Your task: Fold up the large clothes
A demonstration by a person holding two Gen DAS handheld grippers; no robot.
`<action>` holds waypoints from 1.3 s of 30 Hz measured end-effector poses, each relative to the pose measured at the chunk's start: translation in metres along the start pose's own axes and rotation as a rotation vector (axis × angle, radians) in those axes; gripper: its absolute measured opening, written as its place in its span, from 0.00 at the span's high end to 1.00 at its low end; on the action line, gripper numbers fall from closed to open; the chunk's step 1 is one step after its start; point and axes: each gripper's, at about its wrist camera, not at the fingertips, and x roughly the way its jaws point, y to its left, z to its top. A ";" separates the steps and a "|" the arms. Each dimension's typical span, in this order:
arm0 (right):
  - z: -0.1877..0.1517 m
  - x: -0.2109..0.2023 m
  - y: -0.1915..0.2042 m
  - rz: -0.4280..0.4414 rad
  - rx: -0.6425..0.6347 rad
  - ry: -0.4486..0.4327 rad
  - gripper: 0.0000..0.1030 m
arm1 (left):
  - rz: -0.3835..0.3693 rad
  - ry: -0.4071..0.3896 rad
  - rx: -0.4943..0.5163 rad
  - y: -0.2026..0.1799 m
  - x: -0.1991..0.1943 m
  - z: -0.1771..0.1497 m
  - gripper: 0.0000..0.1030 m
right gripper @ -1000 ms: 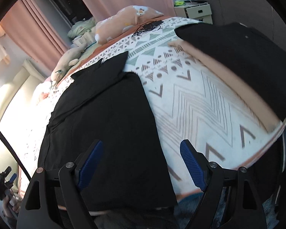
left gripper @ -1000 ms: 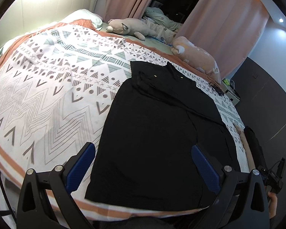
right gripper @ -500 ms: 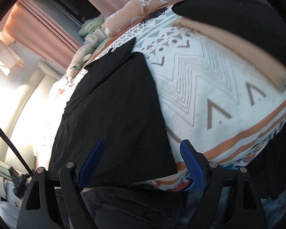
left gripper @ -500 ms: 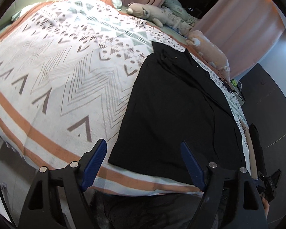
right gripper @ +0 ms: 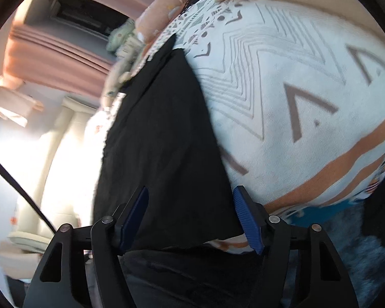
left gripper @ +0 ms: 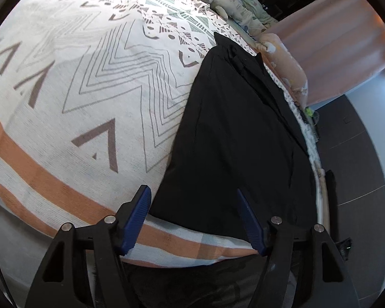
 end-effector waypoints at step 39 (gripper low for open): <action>0.007 0.035 0.008 -0.073 0.004 -0.055 0.87 | -0.096 0.014 -0.050 -0.010 0.036 0.016 0.87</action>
